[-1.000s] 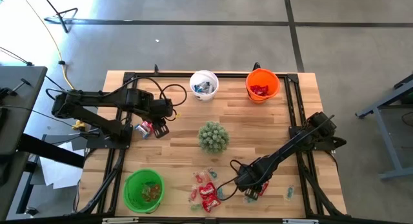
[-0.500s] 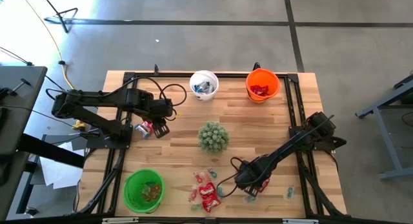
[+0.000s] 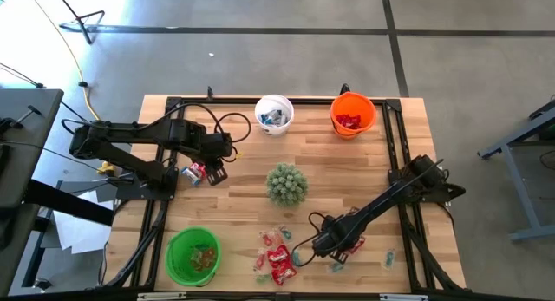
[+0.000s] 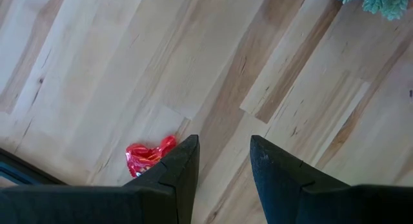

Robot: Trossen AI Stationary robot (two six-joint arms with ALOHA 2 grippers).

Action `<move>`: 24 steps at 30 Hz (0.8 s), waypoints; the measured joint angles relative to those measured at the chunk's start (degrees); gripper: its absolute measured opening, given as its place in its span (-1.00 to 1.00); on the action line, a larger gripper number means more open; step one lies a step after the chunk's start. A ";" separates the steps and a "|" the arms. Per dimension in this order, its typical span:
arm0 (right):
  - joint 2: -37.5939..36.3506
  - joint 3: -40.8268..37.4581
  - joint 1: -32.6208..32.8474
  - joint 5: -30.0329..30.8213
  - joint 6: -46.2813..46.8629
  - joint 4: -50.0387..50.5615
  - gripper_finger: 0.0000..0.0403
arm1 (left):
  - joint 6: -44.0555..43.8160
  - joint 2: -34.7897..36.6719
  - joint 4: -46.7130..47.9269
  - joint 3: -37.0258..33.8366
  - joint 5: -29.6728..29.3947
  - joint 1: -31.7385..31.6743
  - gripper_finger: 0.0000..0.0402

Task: Sort candy
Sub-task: Put the red candy into the orange bucket

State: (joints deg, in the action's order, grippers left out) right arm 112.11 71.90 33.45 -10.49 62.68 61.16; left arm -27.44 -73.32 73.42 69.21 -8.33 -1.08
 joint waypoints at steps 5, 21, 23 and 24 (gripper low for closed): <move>-0.08 5.11 -1.31 1.65 -2.41 5.93 -1.00 | 0.59 0.00 -0.04 0.00 -0.75 0.00 -0.38; -0.32 17.54 -9.03 9.87 -12.99 24.99 -1.00 | 3.10 0.00 -0.04 0.00 -1.77 -0.02 -0.38; -0.32 19.46 -10.58 11.94 -14.75 26.88 -1.00 | 3.14 0.00 -0.02 0.00 -2.58 -0.02 -0.38; -0.35 20.54 -11.40 13.14 -15.56 27.66 -1.00 | 3.12 0.00 -0.02 0.00 -2.91 -0.02 -0.38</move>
State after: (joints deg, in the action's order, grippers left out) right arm 111.77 92.43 22.05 2.65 47.12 88.81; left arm -24.31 -73.32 73.40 69.21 -11.23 -1.10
